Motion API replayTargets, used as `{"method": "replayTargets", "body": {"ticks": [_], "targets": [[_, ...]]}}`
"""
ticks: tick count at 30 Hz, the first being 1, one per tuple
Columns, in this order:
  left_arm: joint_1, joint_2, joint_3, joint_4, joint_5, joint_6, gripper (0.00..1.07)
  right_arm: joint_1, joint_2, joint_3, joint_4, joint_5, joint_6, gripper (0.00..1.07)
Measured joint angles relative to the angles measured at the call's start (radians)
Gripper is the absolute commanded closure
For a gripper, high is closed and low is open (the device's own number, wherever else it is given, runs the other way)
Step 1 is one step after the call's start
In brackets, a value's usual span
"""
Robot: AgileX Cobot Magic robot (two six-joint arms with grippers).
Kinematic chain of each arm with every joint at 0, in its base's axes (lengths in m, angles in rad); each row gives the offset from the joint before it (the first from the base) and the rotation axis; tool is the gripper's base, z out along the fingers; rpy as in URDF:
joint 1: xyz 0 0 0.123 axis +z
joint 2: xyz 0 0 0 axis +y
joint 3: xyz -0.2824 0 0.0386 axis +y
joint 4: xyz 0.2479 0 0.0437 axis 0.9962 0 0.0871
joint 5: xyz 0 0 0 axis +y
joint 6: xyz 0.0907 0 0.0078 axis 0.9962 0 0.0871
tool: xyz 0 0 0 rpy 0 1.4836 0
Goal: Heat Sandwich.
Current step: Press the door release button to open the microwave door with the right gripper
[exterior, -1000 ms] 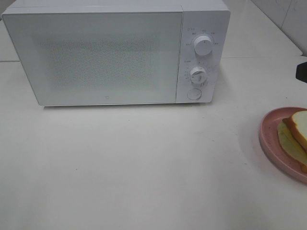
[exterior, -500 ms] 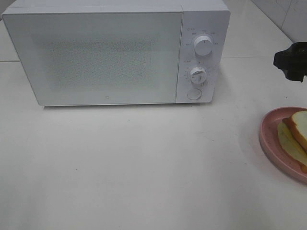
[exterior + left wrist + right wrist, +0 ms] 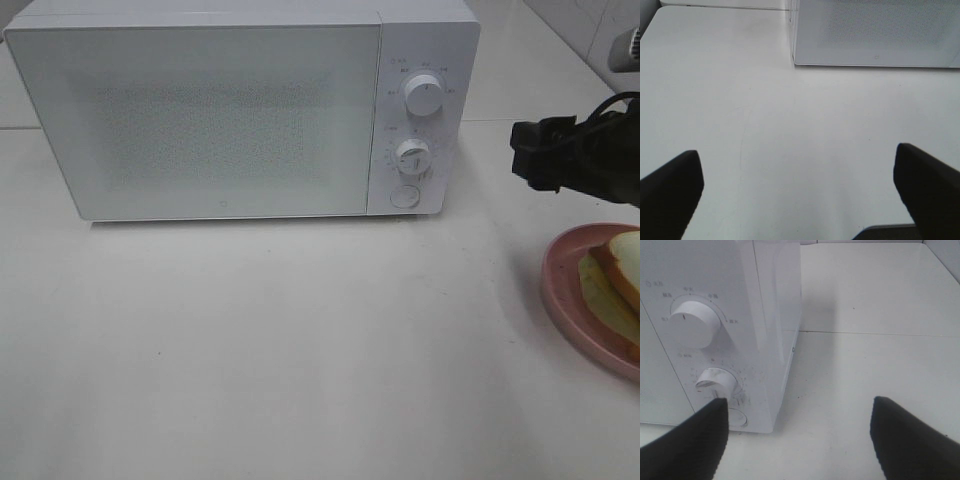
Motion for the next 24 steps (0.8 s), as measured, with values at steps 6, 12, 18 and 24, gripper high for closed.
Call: {"method": "replayTargets", "body": {"ticks": [6, 12, 18, 24], "targets": [[0.0, 0.0, 0.0, 0.0, 0.0, 0.0, 0.09, 0.142, 0.061, 0.024, 0.289, -0.153, -0.153, 0.32], [0.0, 0.0, 0.0, 0.0, 0.0, 0.0, 0.09, 0.264, 0.129, 0.025, 0.386, -0.268, -0.194, 0.32], [0.0, 0.0, 0.0, 0.0, 0.0, 0.0, 0.09, 0.349, 0.216, 0.024, 0.4, -0.376, -0.196, 0.32], [0.0, 0.0, 0.0, 0.0, 0.0, 0.0, 0.09, 0.432, 0.297, 0.023, 0.445, -0.42, -0.196, 0.32]]}}
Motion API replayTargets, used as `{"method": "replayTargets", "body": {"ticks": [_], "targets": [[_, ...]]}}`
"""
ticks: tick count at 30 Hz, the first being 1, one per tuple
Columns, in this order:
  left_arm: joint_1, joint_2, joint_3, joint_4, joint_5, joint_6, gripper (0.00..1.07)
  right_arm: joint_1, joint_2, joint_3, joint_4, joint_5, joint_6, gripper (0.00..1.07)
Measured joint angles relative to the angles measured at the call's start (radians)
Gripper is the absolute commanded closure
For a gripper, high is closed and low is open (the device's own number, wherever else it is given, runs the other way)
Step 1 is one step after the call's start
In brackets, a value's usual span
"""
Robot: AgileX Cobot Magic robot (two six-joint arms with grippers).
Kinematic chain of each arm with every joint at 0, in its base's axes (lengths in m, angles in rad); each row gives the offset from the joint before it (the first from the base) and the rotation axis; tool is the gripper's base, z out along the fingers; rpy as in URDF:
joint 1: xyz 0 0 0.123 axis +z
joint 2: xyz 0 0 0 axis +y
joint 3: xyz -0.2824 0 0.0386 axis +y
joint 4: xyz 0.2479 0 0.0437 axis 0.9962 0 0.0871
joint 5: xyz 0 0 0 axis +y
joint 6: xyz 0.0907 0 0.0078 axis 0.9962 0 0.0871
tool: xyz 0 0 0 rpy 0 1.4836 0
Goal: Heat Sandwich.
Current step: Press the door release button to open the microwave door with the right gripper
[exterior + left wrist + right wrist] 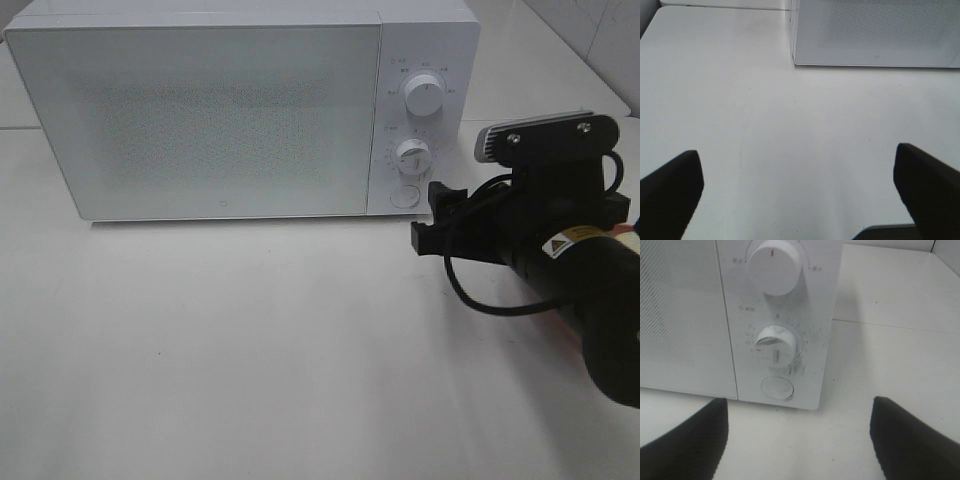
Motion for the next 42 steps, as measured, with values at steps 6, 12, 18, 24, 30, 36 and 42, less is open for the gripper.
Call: {"method": "replayTargets", "body": {"ticks": [6, 12, 18, 24, 30, 36, 42], "targets": [[0.0, 0.0, 0.0, 0.0, 0.0, 0.0, 0.09, 0.049, 0.05, 0.0, 0.027, -0.038, 0.028, 0.32], [0.0, 0.0, 0.0, 0.0, 0.0, 0.0, 0.09, 0.05, 0.054, 0.0, 0.031, -0.048, 0.102, 0.32], [0.0, 0.0, 0.0, 0.0, 0.0, 0.0, 0.09, 0.052, 0.054, 0.0, 0.032, -0.052, 0.221, 0.32], [0.0, 0.0, 0.0, 0.0, 0.0, 0.0, 0.09, 0.052, 0.054, 0.0, 0.033, -0.053, 0.501, 0.32], [0.0, 0.0, 0.0, 0.0, 0.0, 0.0, 0.09, 0.052, 0.054, 0.0, 0.033, -0.053, 0.764, 0.32], [0.0, 0.0, 0.0, 0.0, 0.0, 0.0, 0.09, 0.052, 0.054, 0.0, 0.033, -0.06, 1.147, 0.32], [0.0, 0.0, 0.0, 0.0, 0.0, 0.0, 0.09, 0.052, 0.054, 0.0, 0.033, -0.062, 1.409, 0.32]]}}
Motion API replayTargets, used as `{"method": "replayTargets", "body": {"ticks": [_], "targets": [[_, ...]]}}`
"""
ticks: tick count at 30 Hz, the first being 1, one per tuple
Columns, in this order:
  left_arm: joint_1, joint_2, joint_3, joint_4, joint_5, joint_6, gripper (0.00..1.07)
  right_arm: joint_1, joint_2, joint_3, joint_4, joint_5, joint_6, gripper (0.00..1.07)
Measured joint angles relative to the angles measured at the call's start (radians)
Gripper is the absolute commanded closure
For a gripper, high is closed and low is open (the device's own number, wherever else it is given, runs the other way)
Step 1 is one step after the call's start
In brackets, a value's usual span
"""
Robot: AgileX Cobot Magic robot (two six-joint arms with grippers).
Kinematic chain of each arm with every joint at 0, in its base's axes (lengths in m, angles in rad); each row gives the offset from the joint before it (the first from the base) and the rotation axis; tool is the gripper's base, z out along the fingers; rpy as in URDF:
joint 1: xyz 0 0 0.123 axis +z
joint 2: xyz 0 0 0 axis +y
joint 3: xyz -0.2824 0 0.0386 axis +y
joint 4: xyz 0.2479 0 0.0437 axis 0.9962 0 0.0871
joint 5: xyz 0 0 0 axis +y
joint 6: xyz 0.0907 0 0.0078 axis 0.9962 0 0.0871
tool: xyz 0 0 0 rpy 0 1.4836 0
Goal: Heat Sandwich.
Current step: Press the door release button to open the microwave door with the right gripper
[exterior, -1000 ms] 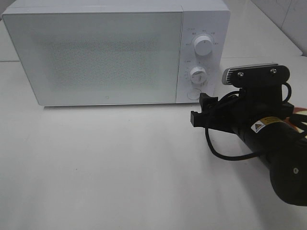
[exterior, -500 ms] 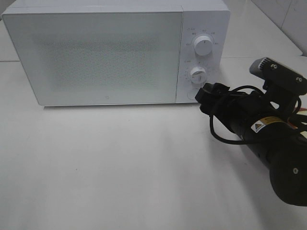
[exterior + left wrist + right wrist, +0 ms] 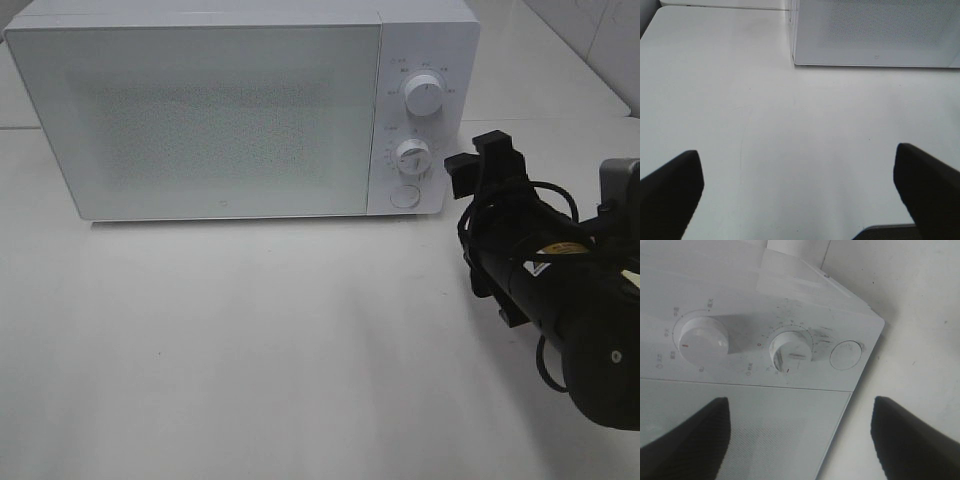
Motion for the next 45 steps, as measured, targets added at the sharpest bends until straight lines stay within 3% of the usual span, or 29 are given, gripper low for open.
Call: {"method": "replayTargets", "body": {"ticks": [5, 16, 19, 20, 21, 23, 24, 25, 27, 45], "targets": [[0.0, 0.0, 0.0, 0.0, 0.0, 0.0, 0.09, 0.0, 0.0, 0.0, 0.002, 0.0, 0.133, 0.32], [0.0, 0.0, 0.0, 0.0, 0.0, 0.0, 0.09, 0.0, 0.0, 0.0, 0.027, -0.002, 0.17, 0.35], [0.0, 0.0, 0.0, 0.0, 0.0, 0.0, 0.09, 0.0, 0.0, 0.0, 0.027, 0.003, 0.171, 0.49], [0.0, 0.0, 0.0, 0.0, 0.0, 0.0, 0.09, 0.0, 0.0, 0.0, 0.027, 0.003, 0.171, 0.49], [0.0, 0.0, 0.0, 0.0, 0.0, 0.0, 0.09, 0.0, 0.0, 0.0, 0.027, 0.013, 0.171, 0.61], [0.0, 0.0, 0.0, 0.0, 0.0, 0.0, 0.09, 0.0, 0.0, 0.0, 0.027, 0.014, 0.171, 0.76], [0.0, 0.0, 0.0, 0.0, 0.0, 0.0, 0.09, 0.0, 0.0, 0.0, 0.027, 0.014, 0.171, 0.93], [0.0, 0.0, 0.0, 0.0, 0.0, 0.0, 0.09, 0.0, 0.0, 0.0, 0.027, 0.014, 0.171, 0.93], [0.0, 0.0, 0.0, 0.0, 0.0, 0.0, 0.09, 0.0, 0.0, 0.0, 0.027, 0.015, 0.171, 1.06], [0.0, 0.0, 0.0, -0.001, 0.0, 0.0, 0.09, 0.0, 0.021, -0.003, 0.027, 0.02, 0.171, 1.07]]}}
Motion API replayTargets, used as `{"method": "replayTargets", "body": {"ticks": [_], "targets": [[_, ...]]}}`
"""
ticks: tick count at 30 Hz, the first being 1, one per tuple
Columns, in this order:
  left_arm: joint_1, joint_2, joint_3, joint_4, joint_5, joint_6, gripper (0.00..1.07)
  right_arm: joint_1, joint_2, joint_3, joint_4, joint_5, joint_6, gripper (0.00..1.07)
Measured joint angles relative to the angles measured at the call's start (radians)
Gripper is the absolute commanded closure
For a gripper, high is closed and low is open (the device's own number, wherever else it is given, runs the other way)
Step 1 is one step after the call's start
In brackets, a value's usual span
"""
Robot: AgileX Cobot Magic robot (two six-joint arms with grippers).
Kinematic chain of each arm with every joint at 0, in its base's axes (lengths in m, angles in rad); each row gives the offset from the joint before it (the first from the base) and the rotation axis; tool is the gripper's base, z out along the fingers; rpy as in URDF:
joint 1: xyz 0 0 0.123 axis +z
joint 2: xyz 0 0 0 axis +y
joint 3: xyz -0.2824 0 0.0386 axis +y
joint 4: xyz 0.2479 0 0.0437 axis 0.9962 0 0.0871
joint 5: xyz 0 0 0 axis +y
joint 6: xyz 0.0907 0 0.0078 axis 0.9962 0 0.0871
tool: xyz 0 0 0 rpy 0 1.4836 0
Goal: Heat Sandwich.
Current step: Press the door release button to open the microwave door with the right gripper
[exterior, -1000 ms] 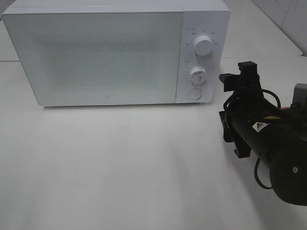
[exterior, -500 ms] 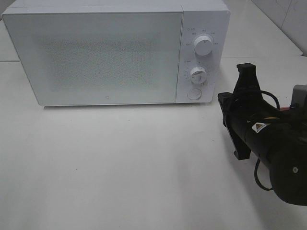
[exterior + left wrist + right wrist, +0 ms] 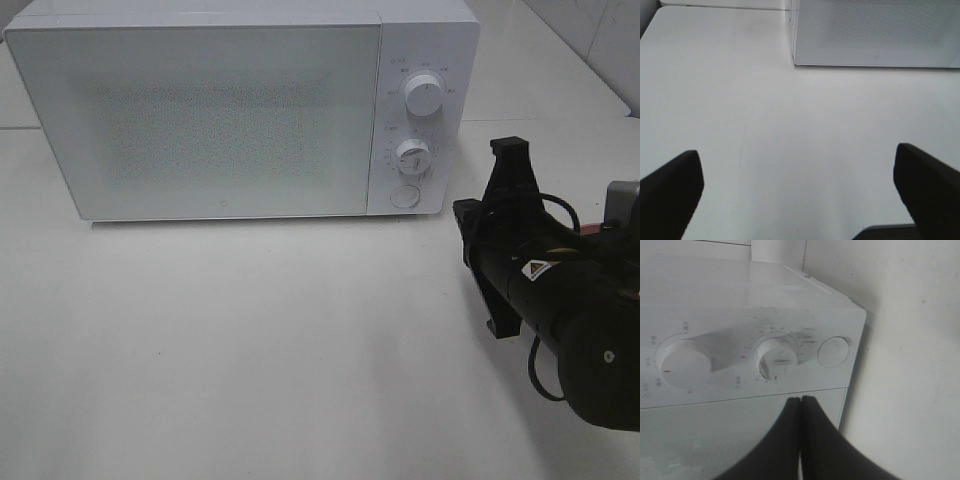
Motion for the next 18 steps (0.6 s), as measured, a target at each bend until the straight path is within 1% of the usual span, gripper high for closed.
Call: {"method": "replayTargets", "body": {"ticks": [9, 13, 16, 18], "targets": [[0.0, 0.0, 0.0, 0.0, 0.0, 0.0, 0.09, 0.0, 0.111, -0.064, 0.001, 0.025, 0.026, 1.04], [0.0, 0.0, 0.0, 0.0, 0.0, 0.0, 0.09, -0.031, 0.16, -0.103, -0.041, 0.033, 0.028, 1.04], [0.0, 0.0, 0.0, 0.0, 0.0, 0.0, 0.09, -0.086, 0.198, -0.154, -0.106, 0.065, 0.05, 1.04], [0.0, 0.0, 0.0, 0.0, 0.0, 0.0, 0.09, -0.095, 0.204, -0.169, -0.119, 0.071, 0.054, 1.04]]}}
